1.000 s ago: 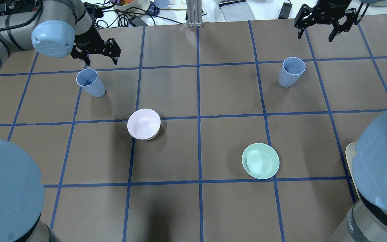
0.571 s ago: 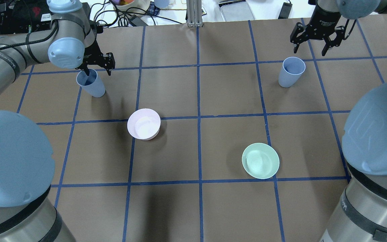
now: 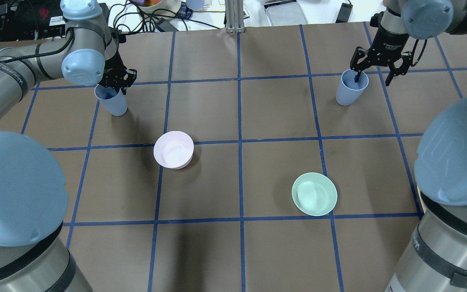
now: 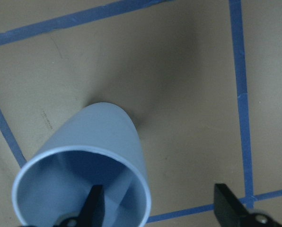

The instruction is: Stack blue cups with both arms

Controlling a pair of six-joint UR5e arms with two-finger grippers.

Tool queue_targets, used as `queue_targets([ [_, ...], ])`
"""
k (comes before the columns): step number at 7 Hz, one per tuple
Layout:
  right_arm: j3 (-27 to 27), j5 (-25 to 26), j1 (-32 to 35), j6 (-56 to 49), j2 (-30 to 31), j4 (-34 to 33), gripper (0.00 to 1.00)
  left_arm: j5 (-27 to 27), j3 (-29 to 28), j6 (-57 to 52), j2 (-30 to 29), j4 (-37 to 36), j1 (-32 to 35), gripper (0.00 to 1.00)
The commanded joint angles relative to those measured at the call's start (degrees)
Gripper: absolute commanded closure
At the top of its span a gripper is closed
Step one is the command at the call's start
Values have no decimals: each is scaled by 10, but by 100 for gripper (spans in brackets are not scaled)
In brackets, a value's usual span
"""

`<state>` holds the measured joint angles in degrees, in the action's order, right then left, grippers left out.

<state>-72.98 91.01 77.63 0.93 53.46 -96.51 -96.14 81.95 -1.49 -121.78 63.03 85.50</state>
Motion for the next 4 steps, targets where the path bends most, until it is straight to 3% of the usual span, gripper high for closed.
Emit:
queue_targets([
  [1, 0, -1, 0, -2, -8, -1, 89, 33, -13, 109, 47, 75, 86, 100],
  [2, 3, 0, 0, -3, -8, 0, 100, 36, -12, 158, 60, 88, 146, 100],
  [3, 7, 2, 0, -3, -5, 4, 100, 40, -5, 275, 58, 88, 210, 100],
  [4, 10, 0, 0, 2, -4, 10, 100, 80, 7, 305, 60, 90, 254, 100],
])
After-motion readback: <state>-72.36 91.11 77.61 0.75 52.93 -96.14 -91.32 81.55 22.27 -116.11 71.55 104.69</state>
